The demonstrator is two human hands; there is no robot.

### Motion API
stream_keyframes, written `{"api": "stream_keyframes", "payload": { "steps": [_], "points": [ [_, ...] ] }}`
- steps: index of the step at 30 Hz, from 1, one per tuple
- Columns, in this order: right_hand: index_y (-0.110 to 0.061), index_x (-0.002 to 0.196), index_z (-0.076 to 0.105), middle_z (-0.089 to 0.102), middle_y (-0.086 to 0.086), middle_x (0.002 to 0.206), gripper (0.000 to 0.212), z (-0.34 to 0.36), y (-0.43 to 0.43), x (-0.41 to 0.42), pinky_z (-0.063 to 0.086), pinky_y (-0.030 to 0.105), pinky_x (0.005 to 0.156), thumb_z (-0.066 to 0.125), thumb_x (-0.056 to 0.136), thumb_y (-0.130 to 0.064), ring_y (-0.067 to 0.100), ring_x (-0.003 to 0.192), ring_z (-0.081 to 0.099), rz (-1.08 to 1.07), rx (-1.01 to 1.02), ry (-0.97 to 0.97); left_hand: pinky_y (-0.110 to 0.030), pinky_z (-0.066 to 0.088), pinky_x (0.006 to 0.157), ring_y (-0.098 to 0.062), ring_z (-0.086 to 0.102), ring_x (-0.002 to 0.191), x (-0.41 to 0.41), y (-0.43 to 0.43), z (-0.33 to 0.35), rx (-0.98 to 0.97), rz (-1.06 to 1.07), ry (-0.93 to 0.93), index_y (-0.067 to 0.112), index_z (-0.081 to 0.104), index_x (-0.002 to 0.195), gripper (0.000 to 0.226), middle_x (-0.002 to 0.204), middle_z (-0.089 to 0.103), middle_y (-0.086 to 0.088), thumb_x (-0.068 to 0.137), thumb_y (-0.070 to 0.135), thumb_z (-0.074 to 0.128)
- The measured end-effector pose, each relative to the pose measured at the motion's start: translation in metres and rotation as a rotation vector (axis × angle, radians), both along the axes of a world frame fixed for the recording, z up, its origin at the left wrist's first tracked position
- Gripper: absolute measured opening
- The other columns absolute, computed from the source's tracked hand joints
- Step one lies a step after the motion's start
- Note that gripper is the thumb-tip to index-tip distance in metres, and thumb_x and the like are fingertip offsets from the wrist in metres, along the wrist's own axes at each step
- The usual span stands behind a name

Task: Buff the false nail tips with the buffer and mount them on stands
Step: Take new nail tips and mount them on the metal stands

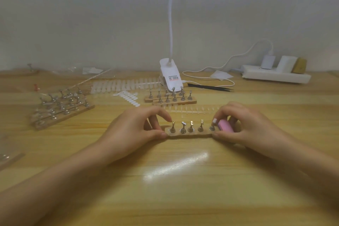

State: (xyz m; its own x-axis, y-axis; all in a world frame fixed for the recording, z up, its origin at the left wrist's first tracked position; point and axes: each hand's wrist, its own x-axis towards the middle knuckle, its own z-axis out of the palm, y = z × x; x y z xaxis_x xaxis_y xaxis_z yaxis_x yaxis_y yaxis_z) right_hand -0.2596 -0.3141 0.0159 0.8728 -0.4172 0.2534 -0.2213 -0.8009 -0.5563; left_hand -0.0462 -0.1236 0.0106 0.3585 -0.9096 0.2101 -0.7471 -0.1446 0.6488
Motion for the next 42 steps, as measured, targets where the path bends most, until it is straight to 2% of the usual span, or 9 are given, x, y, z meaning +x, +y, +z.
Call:
{"api": "stream_keyframes", "payload": {
  "steps": [4, 10, 12, 16, 21, 31, 35, 38, 42],
  "points": [
    [-0.036, 0.098, 0.068, 0.068, -0.013, 0.088, 0.020, 0.016, -0.011, -0.005, 0.056, 0.028, 0.055, 0.076, 0.084, -0.024, 0.003, 0.078, 0.066, 0.014, 0.253, -0.034, -0.032, 0.052, 0.071, 0.003, 0.060, 0.067, 0.002, -0.002, -0.001, 0.010, 0.019, 0.012, 0.049, 0.067, 0.094, 0.028, 0.079, 0.067, 0.024, 0.076, 0.034, 0.081],
    [-0.032, 0.095, 0.057, 0.055, 0.000, 0.104, 0.016, 0.048, -0.004, 0.008, 0.057, 0.028, 0.065, 0.046, 0.100, -0.021, 0.012, 0.087, 0.067, 0.042, 0.045, -0.164, -0.028, 0.045, 0.065, 0.006, 0.057, 0.062, 0.004, -0.003, -0.004, 0.026, 0.010, 0.061, 0.044, 0.072, 0.089, 0.019, 0.075, 0.067, 0.024, 0.077, 0.034, 0.081],
    [-0.035, 0.091, 0.053, 0.047, -0.011, 0.102, 0.014, 0.052, 0.011, 0.019, 0.051, 0.027, 0.076, 0.040, 0.094, -0.032, 0.005, 0.095, 0.058, 0.079, -0.077, -0.066, -0.030, 0.048, 0.067, 0.005, 0.057, 0.062, 0.005, -0.004, -0.005, 0.027, 0.006, 0.073, 0.044, 0.072, 0.089, 0.018, 0.075, 0.067, 0.023, 0.077, 0.034, 0.081],
    [-0.040, 0.086, 0.055, 0.043, -0.021, 0.093, 0.026, 0.049, 0.038, 0.042, 0.045, 0.028, 0.068, 0.050, 0.078, -0.064, -0.007, 0.088, 0.051, 0.101, -0.366, 0.190, -0.038, 0.054, 0.077, 0.003, 0.059, 0.064, 0.005, -0.003, -0.006, 0.023, 0.003, 0.085, 0.045, 0.070, 0.090, 0.018, 0.076, 0.068, 0.022, 0.077, 0.036, 0.080],
    [-0.037, 0.076, 0.051, 0.038, -0.018, 0.082, 0.025, 0.046, 0.050, 0.063, 0.029, 0.023, 0.054, 0.062, 0.082, -0.058, 0.000, 0.074, 0.042, 0.027, -0.554, 0.184, -0.043, 0.054, 0.078, 0.003, 0.058, 0.065, 0.004, -0.003, -0.006, 0.017, -0.002, 0.073, 0.045, 0.069, 0.089, 0.017, 0.077, 0.067, 0.023, 0.078, 0.038, 0.079],
    [-0.033, 0.069, 0.047, 0.042, -0.015, 0.086, 0.027, 0.045, 0.047, 0.071, 0.036, 0.025, 0.060, 0.057, 0.091, -0.046, 0.011, 0.088, 0.051, -0.021, -0.530, 0.306, -0.043, 0.054, 0.081, 0.003, 0.058, 0.068, 0.003, -0.002, -0.005, 0.024, 0.007, 0.071, 0.043, 0.068, 0.089, 0.015, 0.078, 0.067, 0.026, 0.077, 0.040, 0.078],
    [-0.034, 0.073, 0.048, 0.043, -0.017, 0.085, 0.027, 0.046, 0.047, 0.070, 0.037, 0.025, 0.059, 0.054, 0.091, -0.053, -0.001, 0.079, 0.048, -0.010, -0.463, 0.306, -0.042, 0.054, 0.081, 0.003, 0.059, 0.068, 0.003, -0.002, -0.005, 0.027, 0.007, 0.064, 0.042, 0.068, 0.089, 0.015, 0.078, 0.067, 0.027, 0.078, 0.039, 0.078],
    [-0.038, 0.085, 0.055, 0.045, -0.019, 0.087, 0.027, 0.052, 0.043, 0.065, 0.033, 0.022, 0.059, 0.061, 0.080, -0.063, -0.010, 0.082, 0.046, 0.011, -0.385, 0.321, -0.042, 0.054, 0.081, 0.004, 0.060, 0.069, 0.003, -0.002, -0.005, 0.025, 0.008, 0.058, 0.042, 0.068, 0.089, 0.015, 0.078, 0.066, 0.027, 0.078, 0.039, 0.078],
    [-0.039, 0.085, 0.063, 0.045, -0.016, 0.090, 0.016, 0.053, 0.045, 0.063, 0.042, 0.024, 0.068, 0.076, 0.078, -0.047, -0.004, 0.089, 0.049, 0.062, -0.335, 0.390, -0.042, 0.054, 0.079, 0.005, 0.057, 0.067, 0.003, -0.003, -0.006, 0.018, 0.008, 0.056, 0.044, 0.068, 0.088, 0.015, 0.078, 0.066, 0.027, 0.078, 0.040, 0.078]
  ]
}}
